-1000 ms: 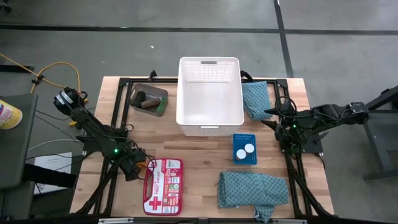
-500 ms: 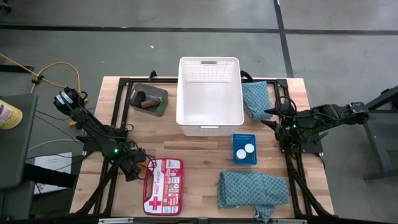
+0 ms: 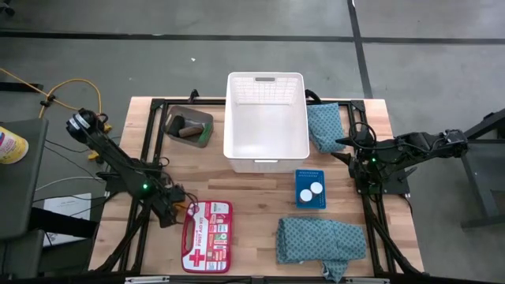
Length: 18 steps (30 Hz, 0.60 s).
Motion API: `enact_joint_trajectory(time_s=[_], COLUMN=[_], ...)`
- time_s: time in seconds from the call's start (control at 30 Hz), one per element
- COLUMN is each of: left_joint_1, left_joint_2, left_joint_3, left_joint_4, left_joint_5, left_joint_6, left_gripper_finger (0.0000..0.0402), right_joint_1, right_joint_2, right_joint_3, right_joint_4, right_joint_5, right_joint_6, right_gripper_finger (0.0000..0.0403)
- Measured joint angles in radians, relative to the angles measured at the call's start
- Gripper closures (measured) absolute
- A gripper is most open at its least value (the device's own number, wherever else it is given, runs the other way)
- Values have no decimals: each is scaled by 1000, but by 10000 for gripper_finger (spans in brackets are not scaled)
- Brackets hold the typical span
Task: Pick & place medical supplies in basket/bin
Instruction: Put the orange pill bottle into the blue bin
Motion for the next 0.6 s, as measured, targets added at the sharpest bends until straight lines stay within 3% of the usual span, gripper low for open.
enact_joint_trajectory(time_s=[0.3,0.6], left_joint_1=[98,171], left_joint_2=[-239,-465], left_joint_3=[0,0], left_joint_4=[-67,-132], left_joint_5=[-19,-134], left_joint_6=[23,58], left_gripper_finger=[230,229], right_joint_1=[0,0], right_joint_2=[0,0], right_joint_3=[0,0], right_joint_4=[0,0], right_joint_5=[0,0], right_joint_6=[0,0], right_gripper_finger=[163,163])
